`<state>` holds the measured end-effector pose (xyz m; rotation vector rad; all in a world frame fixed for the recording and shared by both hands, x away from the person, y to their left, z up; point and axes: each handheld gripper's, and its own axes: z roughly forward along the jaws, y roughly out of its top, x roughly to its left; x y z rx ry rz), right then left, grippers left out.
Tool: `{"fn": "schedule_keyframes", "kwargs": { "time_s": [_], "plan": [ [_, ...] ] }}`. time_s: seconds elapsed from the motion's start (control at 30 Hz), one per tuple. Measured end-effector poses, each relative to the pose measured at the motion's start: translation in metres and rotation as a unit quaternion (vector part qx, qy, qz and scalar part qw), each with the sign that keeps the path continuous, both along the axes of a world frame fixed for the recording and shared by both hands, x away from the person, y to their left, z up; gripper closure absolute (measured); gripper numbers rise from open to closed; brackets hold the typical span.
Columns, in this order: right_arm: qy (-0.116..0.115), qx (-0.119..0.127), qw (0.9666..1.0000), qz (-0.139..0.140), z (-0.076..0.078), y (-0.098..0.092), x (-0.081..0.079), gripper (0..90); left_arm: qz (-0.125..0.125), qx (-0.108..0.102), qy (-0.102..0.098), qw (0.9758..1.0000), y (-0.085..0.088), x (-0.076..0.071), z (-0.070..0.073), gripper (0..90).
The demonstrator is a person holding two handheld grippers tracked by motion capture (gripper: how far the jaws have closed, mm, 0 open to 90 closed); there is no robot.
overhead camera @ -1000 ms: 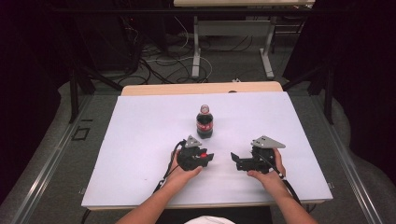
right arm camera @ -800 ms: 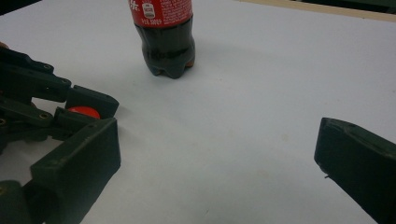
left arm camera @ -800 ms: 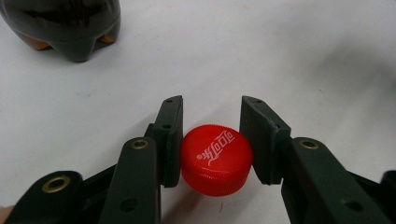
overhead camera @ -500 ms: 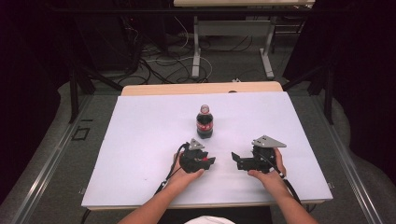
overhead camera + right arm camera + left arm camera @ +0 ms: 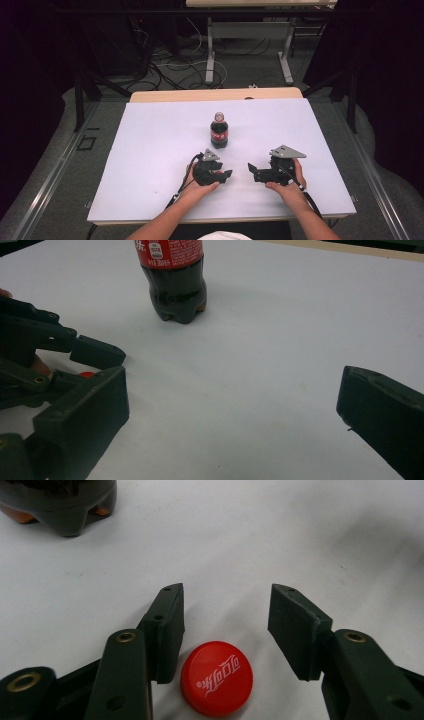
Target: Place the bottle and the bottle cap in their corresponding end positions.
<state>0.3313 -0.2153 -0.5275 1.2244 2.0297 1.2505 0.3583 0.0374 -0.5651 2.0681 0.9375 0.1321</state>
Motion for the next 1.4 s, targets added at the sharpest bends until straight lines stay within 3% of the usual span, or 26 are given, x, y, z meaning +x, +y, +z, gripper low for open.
{"fn": "schedule_keyframes", "kwargs": {
  "time_s": [0.03, 0.17, 0.2, 0.23, 0.3, 0.47, 0.6, 0.63, 0.8, 1.0, 1.13, 1.4],
  "plan": [
    [-0.002, -0.001, 1.0, 0.001, 0.0, 0.0, 0.0, 0.1, -0.004, 0.008, -0.008, 0.9999, 0.001, 0.001, 0.001, 46.4],
    [-0.001, -0.001, 1.0, 0.0, 0.0, -0.001, 0.0, 0.1, -0.003, 0.003, -0.012, 0.9999, 0.002, 0.001, 0.006, 40.0],
    [-0.002, -0.001, 1.0, -0.001, 0.0, -0.001, 0.0, 0.1, -0.002, 0.002, -0.022, 0.9998, 0.003, 0.001, 0.008, 39.2],
    [0.001, 0.004, 1.0, -0.004, 0.0, 0.0, -0.001, 0.1, -0.004, -0.002, -0.014, 0.9999, 0.004, 0.001, 0.01, 38.0],
    [-0.001, 0.0, 1.0, -0.002, 0.0, -0.002, 0.0, 0.1, -0.002, -0.007, -0.017, 0.9998, 0.005, 0.002, 0.014, 35.1],
    [0.001, -0.001, 1.0, -0.005, 0.0, -0.002, 0.0, 0.1, -0.005, 0.006, -0.021, 0.9997, 0.012, 0.002, 0.027, 29.9],
    [0.002, 0.003, 1.0, -0.008, 0.001, -0.003, -0.001, 0.1, -0.005, 0.015, -0.03, 0.9994, 0.023, 0.001, 0.039, 28.9],
    [-0.001, 0.0, 1.0, -0.008, 0.001, -0.004, 0.0, 0.1, -0.007, 0.009, -0.042, 0.9991, 0.027, 0.001, 0.042, 28.8],
    [-0.003, 0.005, 0.9999, -0.015, 0.002, -0.006, 0.0, 0.1, 0.006, -0.004, -0.054, 0.9985, 0.048, 0.0, 0.058, 28.0],
    [-0.003, 0.009, 0.9997, -0.021, 0.004, -0.013, 0.002, 0.1, 0.033, -0.022, -0.076, 0.9963, 0.08, -0.002, 0.073, 26.7],
    [-0.001, 0.014, 0.9995, -0.027, 0.005, -0.015, 0.001, 0.1, 0.07, -0.024, -0.091, 0.9931, 0.105, -0.006, 0.076, 18.5],
    [-0.007, 0.01, 0.9993, -0.035, 0.006, -0.021, 0.002, 0.1, 0.128, -0.037, -0.077, 0.9881, 0.157, -0.01, 0.074, 5.3]
  ]
}}
